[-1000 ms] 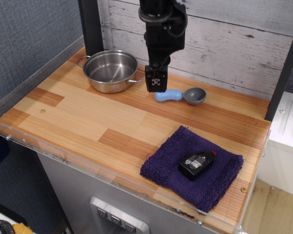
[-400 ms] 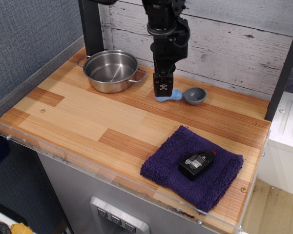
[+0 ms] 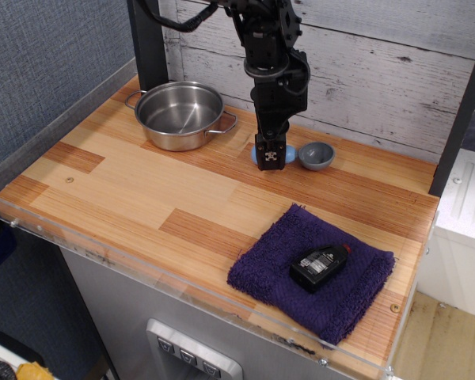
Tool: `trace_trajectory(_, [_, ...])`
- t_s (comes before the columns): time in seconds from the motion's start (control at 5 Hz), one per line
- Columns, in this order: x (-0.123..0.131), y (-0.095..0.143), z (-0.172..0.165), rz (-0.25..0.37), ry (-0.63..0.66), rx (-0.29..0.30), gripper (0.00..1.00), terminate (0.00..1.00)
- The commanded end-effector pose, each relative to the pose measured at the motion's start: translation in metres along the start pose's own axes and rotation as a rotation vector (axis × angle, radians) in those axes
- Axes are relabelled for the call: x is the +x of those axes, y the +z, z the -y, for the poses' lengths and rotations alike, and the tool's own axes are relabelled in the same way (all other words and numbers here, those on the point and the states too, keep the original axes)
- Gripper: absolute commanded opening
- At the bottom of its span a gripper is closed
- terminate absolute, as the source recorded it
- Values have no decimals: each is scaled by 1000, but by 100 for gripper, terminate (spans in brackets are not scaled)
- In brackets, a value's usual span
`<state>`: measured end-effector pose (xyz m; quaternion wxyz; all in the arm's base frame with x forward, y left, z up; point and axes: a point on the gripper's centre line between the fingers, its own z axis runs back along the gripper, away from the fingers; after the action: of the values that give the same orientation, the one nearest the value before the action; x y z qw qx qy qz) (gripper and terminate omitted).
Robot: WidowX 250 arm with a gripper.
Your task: Place the spatual near by blur cloth.
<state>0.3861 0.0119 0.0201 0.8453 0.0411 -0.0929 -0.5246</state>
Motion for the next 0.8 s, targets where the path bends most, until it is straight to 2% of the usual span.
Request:
trace_trajectory(0.0, [5, 8, -9, 13, -15, 40, 0, 0])
trace_trajectory(0.6, [7, 6, -7, 16, -49, 12, 0, 0])
